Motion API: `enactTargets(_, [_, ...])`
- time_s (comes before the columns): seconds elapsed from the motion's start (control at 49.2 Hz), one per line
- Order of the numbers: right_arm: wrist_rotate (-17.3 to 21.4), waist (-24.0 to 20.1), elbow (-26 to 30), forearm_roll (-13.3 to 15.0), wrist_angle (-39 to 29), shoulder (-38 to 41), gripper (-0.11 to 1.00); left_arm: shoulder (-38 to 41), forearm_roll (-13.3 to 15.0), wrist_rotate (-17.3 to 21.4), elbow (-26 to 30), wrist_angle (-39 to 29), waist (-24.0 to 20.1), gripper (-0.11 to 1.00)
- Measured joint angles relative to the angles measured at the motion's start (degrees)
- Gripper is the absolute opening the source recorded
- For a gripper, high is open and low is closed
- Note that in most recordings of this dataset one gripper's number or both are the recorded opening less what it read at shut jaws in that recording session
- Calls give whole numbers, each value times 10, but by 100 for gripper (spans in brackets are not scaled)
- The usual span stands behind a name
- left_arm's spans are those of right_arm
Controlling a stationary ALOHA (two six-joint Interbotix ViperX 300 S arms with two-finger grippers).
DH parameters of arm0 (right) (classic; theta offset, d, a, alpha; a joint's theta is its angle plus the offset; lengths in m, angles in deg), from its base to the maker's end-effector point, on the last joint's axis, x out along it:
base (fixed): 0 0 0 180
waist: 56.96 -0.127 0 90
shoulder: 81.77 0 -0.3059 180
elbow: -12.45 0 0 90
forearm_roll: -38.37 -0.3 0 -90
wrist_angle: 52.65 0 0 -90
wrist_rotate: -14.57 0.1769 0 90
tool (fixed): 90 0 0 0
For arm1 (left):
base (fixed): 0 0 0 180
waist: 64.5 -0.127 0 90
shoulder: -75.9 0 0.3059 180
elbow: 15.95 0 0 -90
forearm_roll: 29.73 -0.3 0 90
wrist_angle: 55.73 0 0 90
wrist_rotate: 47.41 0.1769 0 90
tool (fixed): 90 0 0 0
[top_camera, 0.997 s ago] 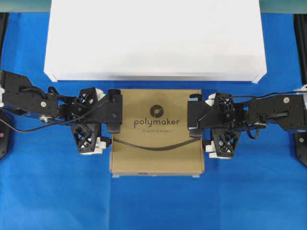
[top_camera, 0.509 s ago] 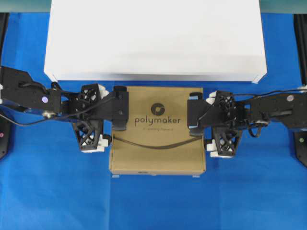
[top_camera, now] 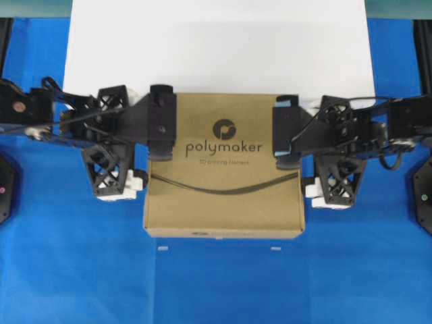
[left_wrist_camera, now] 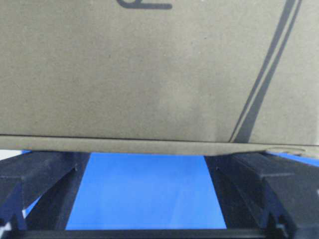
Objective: Place the cardboard box on the stand after clamping it between your arms.
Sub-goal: 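Lift the clamped box and carry it back toward the white stand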
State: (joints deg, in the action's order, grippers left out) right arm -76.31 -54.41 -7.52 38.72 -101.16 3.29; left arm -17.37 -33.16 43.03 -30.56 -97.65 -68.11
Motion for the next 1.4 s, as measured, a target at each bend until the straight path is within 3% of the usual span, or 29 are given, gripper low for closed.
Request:
enactTargets(0.468, [-12, 18, 9, 0, -4, 8, 99, -2, 0, 4, 6, -15, -18, 87])
enactTargets(0.59, [-39, 42, 9, 1, 4, 16, 99, 4, -1, 14, 5, -15, -40, 87])
enactTargets(0.834, [-102, 99, 38, 2, 5, 52, 99, 24, -2, 86, 7, -17, -100, 87])
enactTargets(1.119, [-178, 178, 76, 2, 5, 100, 99, 57, -6, 134, 26, -17, -177, 87])
enactTargets(1.404, [-241, 235, 97, 0, 5, 127, 98, 91, -6, 185, 68, -14, -214, 87])
